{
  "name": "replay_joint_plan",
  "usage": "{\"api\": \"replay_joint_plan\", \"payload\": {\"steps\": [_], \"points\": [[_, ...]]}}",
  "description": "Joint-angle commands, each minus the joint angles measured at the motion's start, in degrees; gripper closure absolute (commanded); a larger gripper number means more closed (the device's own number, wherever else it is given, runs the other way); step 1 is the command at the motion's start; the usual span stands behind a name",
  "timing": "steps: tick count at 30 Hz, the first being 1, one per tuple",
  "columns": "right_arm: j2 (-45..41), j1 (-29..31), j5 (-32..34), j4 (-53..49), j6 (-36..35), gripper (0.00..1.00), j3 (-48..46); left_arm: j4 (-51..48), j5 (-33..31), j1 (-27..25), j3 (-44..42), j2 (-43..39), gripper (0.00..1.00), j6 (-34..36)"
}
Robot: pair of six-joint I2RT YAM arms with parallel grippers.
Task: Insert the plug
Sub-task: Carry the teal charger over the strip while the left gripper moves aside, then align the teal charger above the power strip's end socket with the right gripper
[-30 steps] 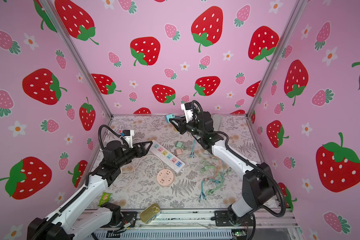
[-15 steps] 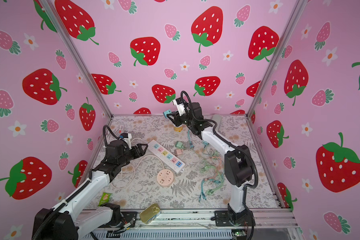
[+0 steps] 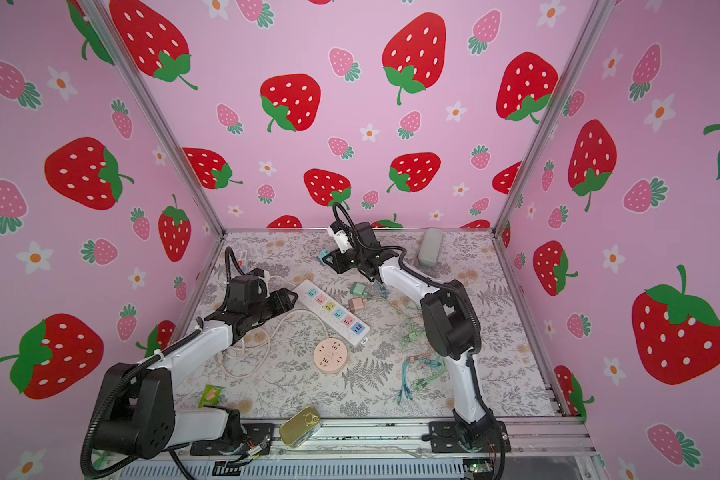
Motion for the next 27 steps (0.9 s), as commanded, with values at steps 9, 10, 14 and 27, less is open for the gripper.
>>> {"api": "replay_joint_plan", "payload": {"steps": [9,10,14,27], "points": [[4.62,4.49,6.55,-16.1,-6.05,0.92,9.83,-5.99,1.87,2.47,10.71,10.48,0.34,4.56],[5.32,4.67,6.56,-17.33,-6.43,0.92,10.87,-6.84,1.9,2.64,11.72,11.53,0.34,4.71],[8.0,5.25,6.19,-21.09,-7.6,0.92,15.08,-8.18,4.05,3.83,15.22,15.98,0.39,4.92],[12.3,6.98,6.2,-27.25,-10.02,0.92,21.03,-8.15,7.66,4.63,21.3,25.34,0.49,6.57]]}}
